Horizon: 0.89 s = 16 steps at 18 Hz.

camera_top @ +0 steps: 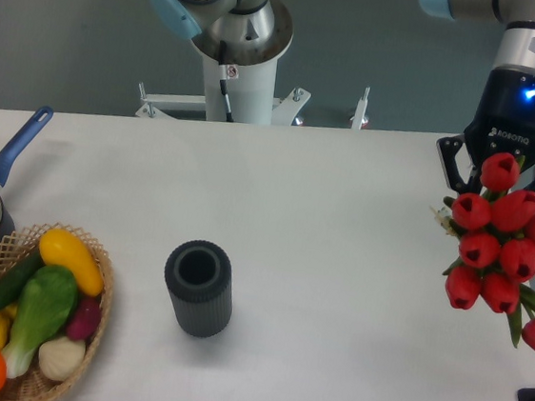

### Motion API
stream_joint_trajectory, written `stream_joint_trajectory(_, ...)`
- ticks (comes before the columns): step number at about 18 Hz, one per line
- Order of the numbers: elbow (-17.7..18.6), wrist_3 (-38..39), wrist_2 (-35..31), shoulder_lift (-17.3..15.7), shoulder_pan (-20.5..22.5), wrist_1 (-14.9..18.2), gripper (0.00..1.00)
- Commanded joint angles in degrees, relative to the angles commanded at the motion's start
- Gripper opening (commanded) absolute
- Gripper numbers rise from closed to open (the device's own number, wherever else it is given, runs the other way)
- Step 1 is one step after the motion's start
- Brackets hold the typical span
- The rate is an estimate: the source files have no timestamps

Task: Insert the flowers into the vase
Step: 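Hold the red tulip bunch in the gripper and begin lifting it, then carry the tulip bunch over toward the black vase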

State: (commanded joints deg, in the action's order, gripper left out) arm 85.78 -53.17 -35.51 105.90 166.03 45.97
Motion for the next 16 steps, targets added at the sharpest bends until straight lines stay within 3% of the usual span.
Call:
stream_joint_trajectory(3, 0.35, 0.0, 0.7, 0.27, -0.62, -0.36, 0.22)
stream_joint_trajectory(11, 0.79, -0.7, 10.89, 1.58, -3.42, -0.45, 0.21)
stream_joint_trajectory(16, 3.42, -4.74, 22.22, 2.03, -4.92, -0.45, 0.2)
